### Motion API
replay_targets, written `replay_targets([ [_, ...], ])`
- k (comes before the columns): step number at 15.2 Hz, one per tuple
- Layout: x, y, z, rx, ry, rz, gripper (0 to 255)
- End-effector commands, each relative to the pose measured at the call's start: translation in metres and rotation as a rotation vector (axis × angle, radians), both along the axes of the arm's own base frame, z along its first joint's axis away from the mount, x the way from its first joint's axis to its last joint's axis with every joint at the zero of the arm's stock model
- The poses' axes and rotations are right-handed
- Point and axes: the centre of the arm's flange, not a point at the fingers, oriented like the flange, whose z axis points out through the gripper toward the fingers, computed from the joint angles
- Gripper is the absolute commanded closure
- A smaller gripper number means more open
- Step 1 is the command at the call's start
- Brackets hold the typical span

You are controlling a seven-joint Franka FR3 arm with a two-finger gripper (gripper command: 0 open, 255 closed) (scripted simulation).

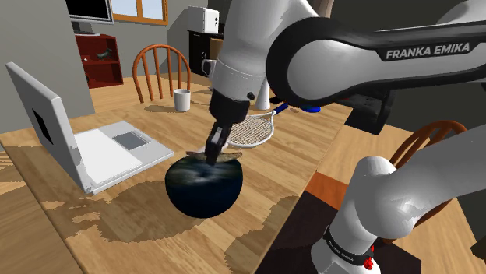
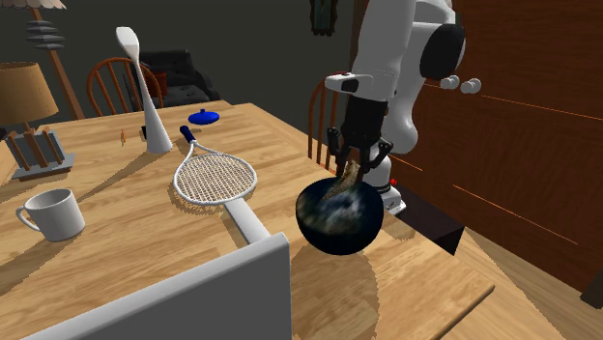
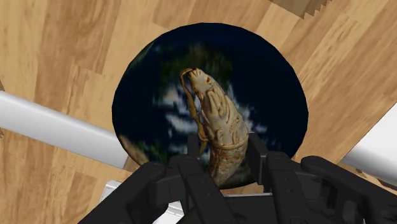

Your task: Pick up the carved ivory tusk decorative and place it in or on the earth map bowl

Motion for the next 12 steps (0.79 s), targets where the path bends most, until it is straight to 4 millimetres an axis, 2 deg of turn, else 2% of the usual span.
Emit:
replay_targets([
  [1,0.0,0.001,-0.011,0.0,0.0,0.0,255],
  [4,0.0,0.001,-0.03,0.0,0.0,0.0,255],
  [12,0.0,0.001,-0.03,0.0,0.0,0.0,255],
])
